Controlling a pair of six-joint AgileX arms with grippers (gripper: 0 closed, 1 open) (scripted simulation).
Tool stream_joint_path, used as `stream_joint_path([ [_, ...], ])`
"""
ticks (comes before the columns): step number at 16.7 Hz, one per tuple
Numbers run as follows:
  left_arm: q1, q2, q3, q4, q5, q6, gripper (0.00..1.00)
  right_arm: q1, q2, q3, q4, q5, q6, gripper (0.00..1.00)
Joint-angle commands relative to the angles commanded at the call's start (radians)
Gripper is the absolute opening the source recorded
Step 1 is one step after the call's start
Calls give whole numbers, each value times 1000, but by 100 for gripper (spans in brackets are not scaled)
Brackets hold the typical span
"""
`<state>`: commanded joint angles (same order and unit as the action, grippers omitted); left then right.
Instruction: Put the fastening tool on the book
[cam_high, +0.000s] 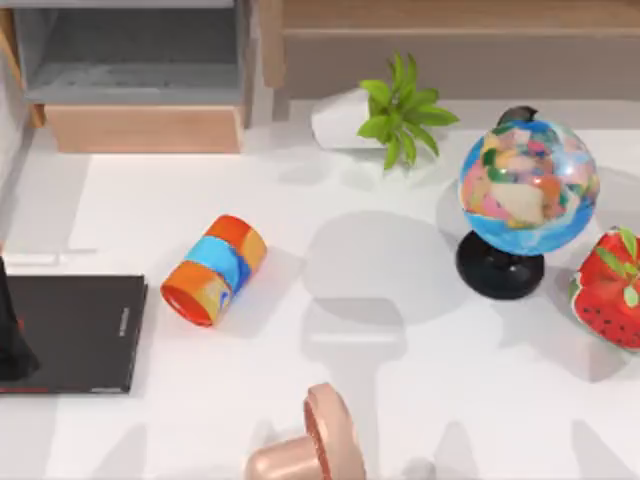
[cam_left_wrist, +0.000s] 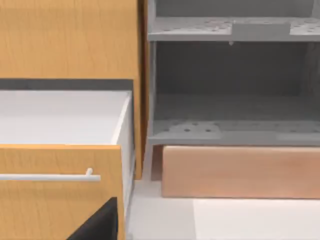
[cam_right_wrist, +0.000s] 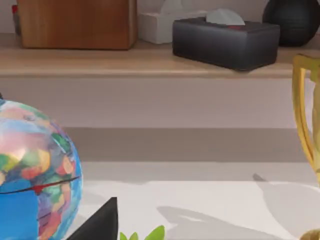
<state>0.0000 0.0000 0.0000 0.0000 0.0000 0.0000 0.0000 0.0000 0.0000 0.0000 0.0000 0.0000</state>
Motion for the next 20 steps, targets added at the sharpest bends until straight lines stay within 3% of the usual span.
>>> stream_joint_path([
  [5, 10, 56, 50, -43, -6, 10, 100, 0, 0, 0, 0, 0, 0, 100],
  [9, 48, 281, 252, -192, -25, 33, 100, 0, 0, 0, 0, 0, 0, 100],
  [14, 124, 776, 686, -459, -52, 42, 100, 0, 0, 0, 0, 0, 0, 100],
  [20, 223, 1463, 1344, -817, -77, 15, 100, 0, 0, 0, 0, 0, 0, 100],
])
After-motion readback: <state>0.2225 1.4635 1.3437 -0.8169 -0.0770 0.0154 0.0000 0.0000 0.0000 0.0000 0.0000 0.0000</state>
